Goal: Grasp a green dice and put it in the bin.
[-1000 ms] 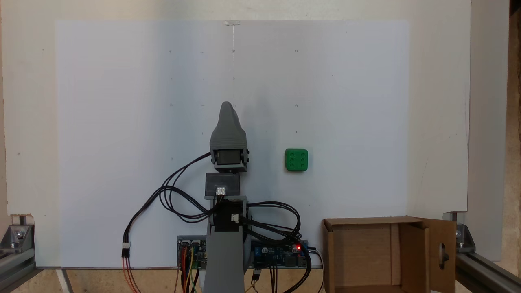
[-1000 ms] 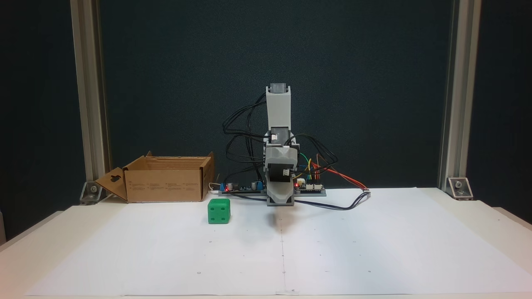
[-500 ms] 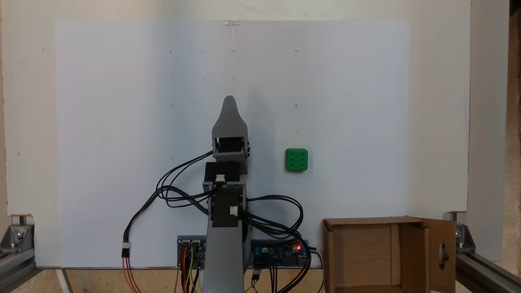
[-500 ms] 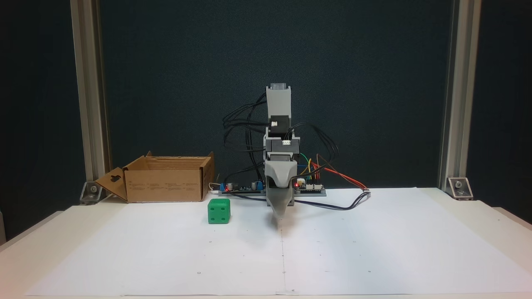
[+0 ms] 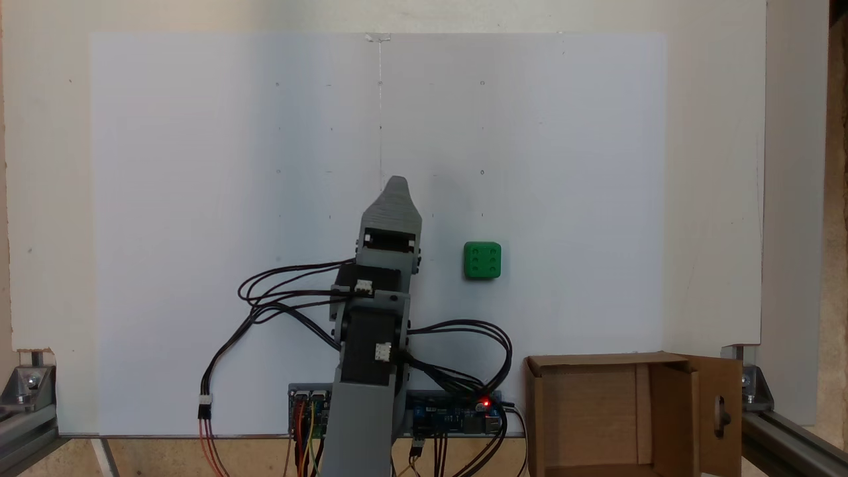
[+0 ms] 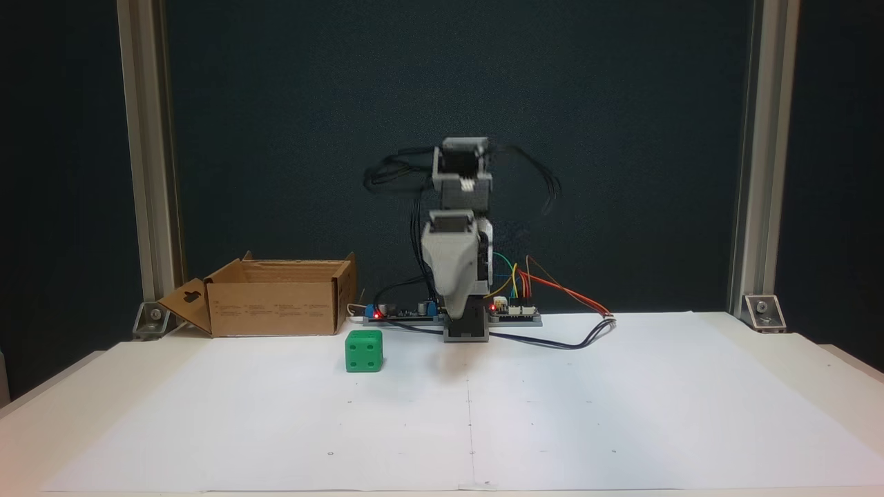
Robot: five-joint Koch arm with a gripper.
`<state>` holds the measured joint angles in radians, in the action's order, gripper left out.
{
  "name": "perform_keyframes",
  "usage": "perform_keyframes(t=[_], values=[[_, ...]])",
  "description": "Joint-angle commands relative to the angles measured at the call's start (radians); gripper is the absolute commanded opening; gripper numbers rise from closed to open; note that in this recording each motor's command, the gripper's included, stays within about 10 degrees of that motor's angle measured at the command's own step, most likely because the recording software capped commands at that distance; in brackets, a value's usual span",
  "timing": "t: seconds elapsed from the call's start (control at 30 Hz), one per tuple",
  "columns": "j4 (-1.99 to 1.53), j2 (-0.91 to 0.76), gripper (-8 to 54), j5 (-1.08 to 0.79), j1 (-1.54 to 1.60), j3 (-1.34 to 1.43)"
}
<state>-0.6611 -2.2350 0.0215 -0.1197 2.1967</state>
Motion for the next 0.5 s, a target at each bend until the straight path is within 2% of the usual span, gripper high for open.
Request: perform_keyframes(t=[0.0, 0.23, 0.47], values=[[-0.161, 0.061, 43.3, 0.040, -0.052, -0.150], [-0.573, 0.290, 44.1, -0.023, -0.219, -0.558], [-0.827, 0.393, 44.5, -0.296, -0.391, -0.779]])
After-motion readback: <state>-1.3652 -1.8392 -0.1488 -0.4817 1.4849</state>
